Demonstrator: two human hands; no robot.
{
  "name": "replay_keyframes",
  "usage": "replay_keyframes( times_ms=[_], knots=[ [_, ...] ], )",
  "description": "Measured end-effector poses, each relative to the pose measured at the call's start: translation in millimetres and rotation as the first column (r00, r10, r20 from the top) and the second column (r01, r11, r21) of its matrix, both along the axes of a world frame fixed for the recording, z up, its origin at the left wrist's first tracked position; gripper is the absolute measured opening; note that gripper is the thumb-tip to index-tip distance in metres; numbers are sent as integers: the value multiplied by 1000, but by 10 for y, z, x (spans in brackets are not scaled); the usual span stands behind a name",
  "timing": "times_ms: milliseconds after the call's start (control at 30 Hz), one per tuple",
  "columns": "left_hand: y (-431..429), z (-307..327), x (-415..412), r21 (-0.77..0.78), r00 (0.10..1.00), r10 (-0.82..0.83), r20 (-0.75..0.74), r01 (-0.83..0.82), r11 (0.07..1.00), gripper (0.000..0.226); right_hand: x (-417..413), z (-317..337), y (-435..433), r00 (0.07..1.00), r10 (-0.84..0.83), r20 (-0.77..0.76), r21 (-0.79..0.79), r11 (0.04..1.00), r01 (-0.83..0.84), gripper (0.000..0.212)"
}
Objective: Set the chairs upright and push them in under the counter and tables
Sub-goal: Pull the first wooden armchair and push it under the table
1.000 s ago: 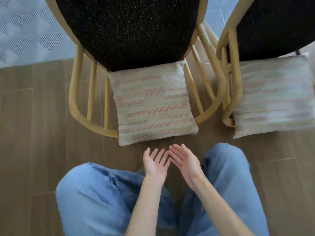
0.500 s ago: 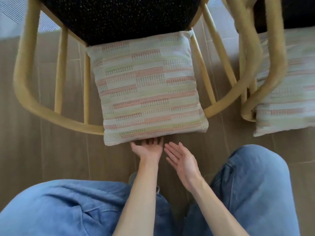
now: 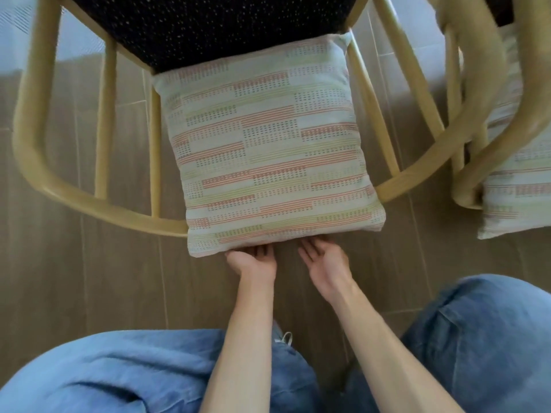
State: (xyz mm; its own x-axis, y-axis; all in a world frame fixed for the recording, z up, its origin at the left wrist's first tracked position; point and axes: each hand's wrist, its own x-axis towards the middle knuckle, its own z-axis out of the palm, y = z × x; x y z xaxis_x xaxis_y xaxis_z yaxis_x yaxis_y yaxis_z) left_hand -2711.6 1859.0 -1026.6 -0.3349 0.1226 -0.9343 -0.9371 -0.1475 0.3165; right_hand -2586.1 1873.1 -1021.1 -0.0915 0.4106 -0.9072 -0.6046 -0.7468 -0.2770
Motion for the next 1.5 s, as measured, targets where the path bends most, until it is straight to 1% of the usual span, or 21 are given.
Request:
replay_keyframes(
  times_ms=[133, 233, 433, 600, 733, 800, 833, 867, 900, 933, 967, 1000, 1033, 1100, 1167, 1233, 1333, 1400, 1433, 1467, 1500],
  knots=[
    [-54, -67, -7, 23, 999, -2, -42, 3, 1000, 43, 12, -142, 125, 996, -91, 10, -43, 995, 91, 32],
    [-65, -94, -55, 76, 999, -15, -28, 17, 997, 44, 6, -195, 165, 998, -69, 10, -31, 997, 69, 31],
    [-47, 115, -136, 194, 1000, -12, 4, 11, 981, 34, -98, -25, 216, 995, -18, 100, 101, 995, 8, 27],
    [92, 984, -216, 288, 1000, -3, -24, 9, 958, 36, -285, 748, 386, 979, -36, 201, 176, 984, 0, 35],
    [279, 1966, -296, 223, 999, -29, -34, 36, 974, 35, -404, 1699, 636, 961, -49, 273, 167, 986, 3, 39],
    [390, 2495, -336, 138, 984, -145, -101, 158, 978, 28, -498, 2185, 827, 947, -78, 313, 152, 988, 31, 37],
    [439, 2779, -378, 6, 936, -297, -187, 303, 953, 28, -564, 2452, 957, 937, -86, 340, 134, 990, 42, 35],
    [487, 3076, -409, -187, 809, -513, -287, 478, 858, 31, -640, 2731, 1103, 928, -93, 360, 115, 992, 55, 34],
    [527, 3379, -420, -408, 567, -728, -385, 603, 685, 38, -711, 3015, 1242, 920, -97, 380, 102, 993, 62, 32],
    [582, 3658, -418, -607, 252, -851, -460, 610, 509, 44, -782, 3304, 1404, 916, -98, 389, 98, 993, 64, 30],
    [648, 3907, -400, -736, -39, -864, -501, 545, 402, 48, -835, 3570, 1552, 914, -90, 395, 90, 994, 59, 28],
    [765, 4141, -399, -805, -271, -819, -506, 488, 336, 49, -891, 3842, 1709, 913, -80, 399, 78, 996, 53, 26],
    [967, 4370, -422, -852, -448, -759, -472, 454, 261, 49, -946, 4107, 1912, 910, -54, 412, 70, 997, 27, 23],
    [1368, 4666, -485, -922, -666, -663, -341, 376, 97, 50, -1043, 4478, 2224, 883, 6, 469, 59, 998, -38, 16],
    [1871, 4966, -663, -968, -770, -608, -195, 250, -7, 54, -1130, 4847, 2625, 876, 52, 480, 60, 994, -92, 11],
    [2367, 5222, -852, -986, -800, -592, -99, 161, -53, 60, -1230, 5141, 3006, 879, 87, 468, 95, 984, -148, 8],
    [3016, 5552, -1094, -992, -809, -585, -68, 120, -51, 61, -1357, 5559, 3536, 845, 233, 482, 94, 945, -314, 28],
    [3398, 5779, -1221, -992, -817, -574, -57, 111, -58, 60, -1428, 5857, 3898, 758, 383, 528, 32, 883, -468, 42],
    [3523, 5863, -1265, -993, -827, -561, -31, 90, -78, 59, -1450, 5993, 4029, 653, 493, 575, -29, 810, -586, 49],
    [3629, 5952, -1311, -993, -830, -557, -21, 84, -87, 59, -1444, 6115, 4148, 456, 624, 634, -116, 660, -742, 55],
    [3744, 6057, -1363, -990, -832, -555, -21, 93, -103, 60, -1418, 6233, 4249, 151, 680, 718, -251, 454, -855, 57]
  ],
)
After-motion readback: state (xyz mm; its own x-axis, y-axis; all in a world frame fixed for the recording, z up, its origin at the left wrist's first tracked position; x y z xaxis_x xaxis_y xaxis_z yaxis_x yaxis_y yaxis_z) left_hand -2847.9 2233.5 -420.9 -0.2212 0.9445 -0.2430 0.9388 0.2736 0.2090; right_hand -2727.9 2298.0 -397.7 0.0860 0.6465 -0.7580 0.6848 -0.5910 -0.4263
